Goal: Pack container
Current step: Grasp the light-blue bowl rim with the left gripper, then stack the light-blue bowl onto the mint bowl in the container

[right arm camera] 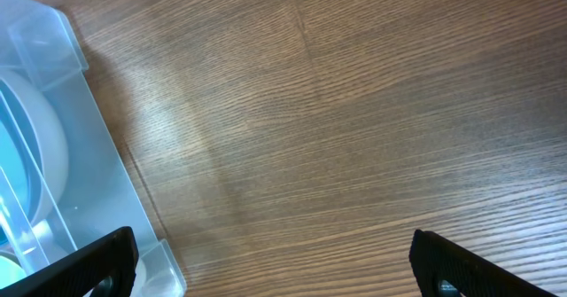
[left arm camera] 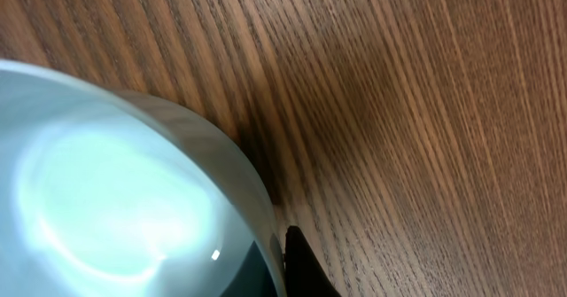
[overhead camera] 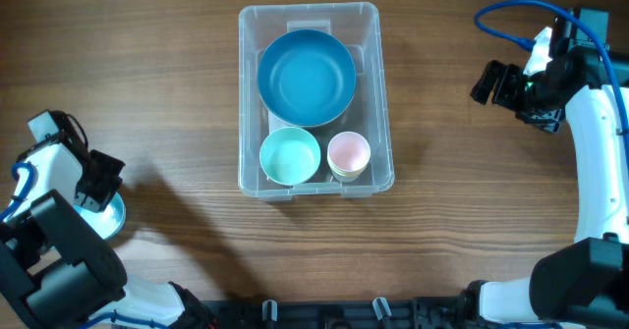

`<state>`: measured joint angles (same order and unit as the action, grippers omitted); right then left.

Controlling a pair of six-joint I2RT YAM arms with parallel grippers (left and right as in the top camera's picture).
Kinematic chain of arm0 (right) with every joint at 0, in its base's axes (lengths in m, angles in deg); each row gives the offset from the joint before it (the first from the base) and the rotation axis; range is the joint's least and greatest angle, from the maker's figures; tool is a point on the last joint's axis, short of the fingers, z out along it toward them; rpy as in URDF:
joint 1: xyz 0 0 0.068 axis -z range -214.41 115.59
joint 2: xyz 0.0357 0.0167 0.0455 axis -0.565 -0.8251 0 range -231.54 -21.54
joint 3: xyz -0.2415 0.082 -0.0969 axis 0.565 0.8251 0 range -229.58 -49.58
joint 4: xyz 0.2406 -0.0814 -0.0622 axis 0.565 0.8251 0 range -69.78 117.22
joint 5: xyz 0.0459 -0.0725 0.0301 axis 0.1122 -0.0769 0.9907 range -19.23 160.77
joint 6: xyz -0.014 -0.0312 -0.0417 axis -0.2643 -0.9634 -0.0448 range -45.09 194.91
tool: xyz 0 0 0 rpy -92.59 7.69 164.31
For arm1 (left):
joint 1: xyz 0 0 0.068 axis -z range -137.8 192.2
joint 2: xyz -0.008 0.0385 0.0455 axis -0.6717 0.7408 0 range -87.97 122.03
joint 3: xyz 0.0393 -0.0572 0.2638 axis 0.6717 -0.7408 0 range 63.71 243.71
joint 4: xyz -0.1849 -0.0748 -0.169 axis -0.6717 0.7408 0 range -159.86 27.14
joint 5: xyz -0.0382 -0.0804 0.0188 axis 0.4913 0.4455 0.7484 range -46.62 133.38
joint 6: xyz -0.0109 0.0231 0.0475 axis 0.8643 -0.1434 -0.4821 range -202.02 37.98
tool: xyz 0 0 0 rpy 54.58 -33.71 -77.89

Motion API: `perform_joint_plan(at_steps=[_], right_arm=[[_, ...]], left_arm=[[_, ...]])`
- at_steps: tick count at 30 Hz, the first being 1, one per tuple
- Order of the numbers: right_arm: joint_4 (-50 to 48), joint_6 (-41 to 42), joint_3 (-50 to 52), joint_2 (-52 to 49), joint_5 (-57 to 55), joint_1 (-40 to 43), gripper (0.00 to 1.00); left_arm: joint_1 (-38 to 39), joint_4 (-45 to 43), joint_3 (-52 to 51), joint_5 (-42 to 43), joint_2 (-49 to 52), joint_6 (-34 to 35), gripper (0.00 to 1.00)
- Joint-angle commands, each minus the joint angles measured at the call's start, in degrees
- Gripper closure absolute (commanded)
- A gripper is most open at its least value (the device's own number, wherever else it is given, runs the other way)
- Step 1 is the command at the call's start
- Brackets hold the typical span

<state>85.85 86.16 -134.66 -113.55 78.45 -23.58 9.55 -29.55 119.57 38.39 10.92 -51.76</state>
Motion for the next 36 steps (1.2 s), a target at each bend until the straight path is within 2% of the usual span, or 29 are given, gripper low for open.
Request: perform_joint_plan(at_steps=[1, 4, 5, 7, 9, 12, 15, 18, 23, 30, 31, 32, 33, 36], right_arm=[[0.0, -0.8, 0.3, -0.5, -0.3, 0.0, 0.01], [0.0, -0.7, 0.3, -0.5, -0.3, 0.0, 0.01], [0.0, -0.8, 0.3, -0.5, -0.3, 0.0, 0.01], [0.0, -0.7, 0.3, -0.5, -0.3, 0.0, 0.01], [0.0, -0.7, 0.3, -0.5, -0.3, 0.0, 0.00], [0.0, -0.8, 0.3, -0.5, -0.4, 0.0, 0.00], [-0.3, -0.8, 0.3, -0.5, -0.3, 0.0, 0.00], [-0.2, -0.8, 0.3, -0.5, -0.3, 0.0, 0.00], [-0.2, -0.8, 0.3, -0.5, -0.3, 0.0, 0.00], [-0.1, -0.8, 0.3, -0.5, -0.3, 0.0, 0.01], [-0.1, -0.7, 0.3, -0.5, -0.3, 0.0, 0.01], [-0.1, -0.8, 0.3, -0.5, -0.3, 0.0, 0.01], [-0.1, -0.8, 0.3, -0.5, -0.3, 0.0, 0.00], [-0.2, -1.7, 0.3, -0.5, -0.3, 0.0, 0.00]], left_arm=[[0.4, 0.5, 0.6, 7.8, -0.8, 0.2, 0.96], [6.6, 7.0, 5.9, 12.7, -6.9, 0.2, 0.96], [12.5, 11.0, 10.0, 12.7, -10.4, 0.2, 0.96], [20.4, 14.3, 14.4, 12.7, -13.3, 0.2, 0.96], [32.2, 17.0, 20.8, 12.4, -15.0, 0.5, 0.96], [50.9, 18.0, 28.5, 4.1, -14.7, 3.7, 0.96], [63.2, 15.6, 28.9, 0.0, -12.9, 7.6, 0.96], [68.3, 16.4, 28.9, 1.8, -5.9, 7.7, 0.96], [68.8, 17.0, 28.9, 3.3, 5.0, 7.7, 0.96], [68.8, 16.9, 28.9, 4.6, 11.4, 7.6, 0.96], [68.8, 16.9, 28.9, 5.4, 11.3, 7.5, 0.81], [68.8, 17.2, 29.2, 6.9, 10.7, 7.3, 0.51], [68.7, 18.9, 31.1, 7.3, 9.2, 6.0, 0.37], [67.7, 22.2, 35.8, 2.4, 4.1, 6.0, 0.32]])
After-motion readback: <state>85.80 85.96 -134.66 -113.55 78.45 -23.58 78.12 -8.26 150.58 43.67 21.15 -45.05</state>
